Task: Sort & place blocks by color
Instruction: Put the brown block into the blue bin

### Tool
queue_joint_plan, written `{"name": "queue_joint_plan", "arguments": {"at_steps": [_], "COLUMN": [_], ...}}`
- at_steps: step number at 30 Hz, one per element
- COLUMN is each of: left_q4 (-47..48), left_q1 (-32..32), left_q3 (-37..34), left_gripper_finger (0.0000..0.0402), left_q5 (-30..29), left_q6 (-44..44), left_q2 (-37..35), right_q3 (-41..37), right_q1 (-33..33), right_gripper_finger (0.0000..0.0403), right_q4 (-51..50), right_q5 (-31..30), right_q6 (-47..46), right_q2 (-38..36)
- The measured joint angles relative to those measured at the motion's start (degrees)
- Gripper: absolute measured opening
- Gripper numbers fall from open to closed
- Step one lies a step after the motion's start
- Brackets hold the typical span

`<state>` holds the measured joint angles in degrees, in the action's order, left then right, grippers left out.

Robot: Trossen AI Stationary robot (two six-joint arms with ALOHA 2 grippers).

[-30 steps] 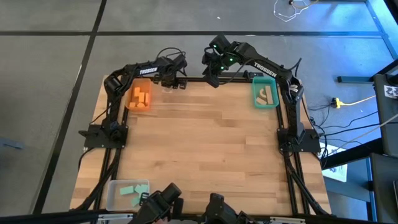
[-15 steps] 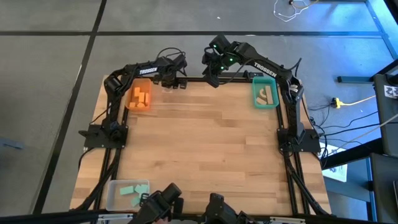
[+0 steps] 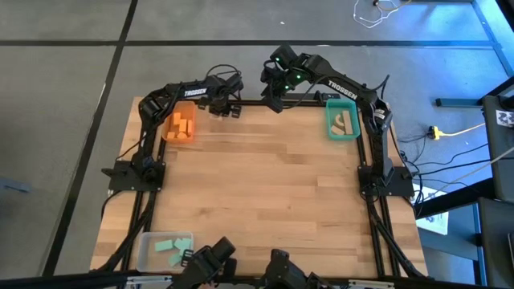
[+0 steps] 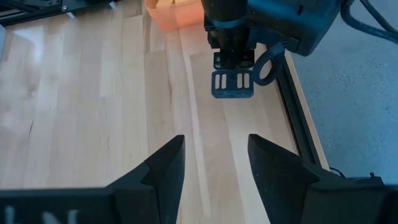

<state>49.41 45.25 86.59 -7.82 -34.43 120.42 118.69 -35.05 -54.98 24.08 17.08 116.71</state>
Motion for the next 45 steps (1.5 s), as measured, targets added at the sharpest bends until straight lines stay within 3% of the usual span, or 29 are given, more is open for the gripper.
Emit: {"name": "queue_joint_plan", "arguments": {"at_steps": [5, 18, 25, 32, 37, 45], "left_q4": [0.2, 0.8, 0.4, -1.4, -4.5, -13.8], "left_q1": [0.0, -0.9, -1.8, -3.2, -4.8, -6.7], "left_q3": [0.0, -0.4, -0.3, -0.3, -0.2, -0.2], "left_gripper_finger": [0.004, 0.0028, 0.0028, 0.0028, 0.0028, 0.0028], "left_q5": [0.5, 2.2, 6.2, 13.2, 14.7, 35.5], "left_q6": [1.4, 7.2, 12.0, 17.2, 21.9, 30.6], "left_q2": [0.0, -4.3, -8.6, -13.3, -16.7, -20.8], "right_q3": [0.0, 0.4, 4.5, 12.7, 15.4, 10.4], "right_q1": [0.0, -1.5, -3.2, -5.0, -6.6, -8.6], "right_gripper_finger": [0.0175, 0.0175, 0.0175, 0.0175, 0.0175, 0.0175], "right_q4": [0.0, -1.0, -8.7, -23.2, -29.0, -31.1], "right_q5": [0.0, 0.0, 0.1, 0.2, 5.8, 17.8], "right_q6": [0.1, 1.2, 3.1, 7.6, 9.5, 19.2], "right_q2": [0.0, -0.2, -0.3, -0.3, -1.9, -6.4]}}
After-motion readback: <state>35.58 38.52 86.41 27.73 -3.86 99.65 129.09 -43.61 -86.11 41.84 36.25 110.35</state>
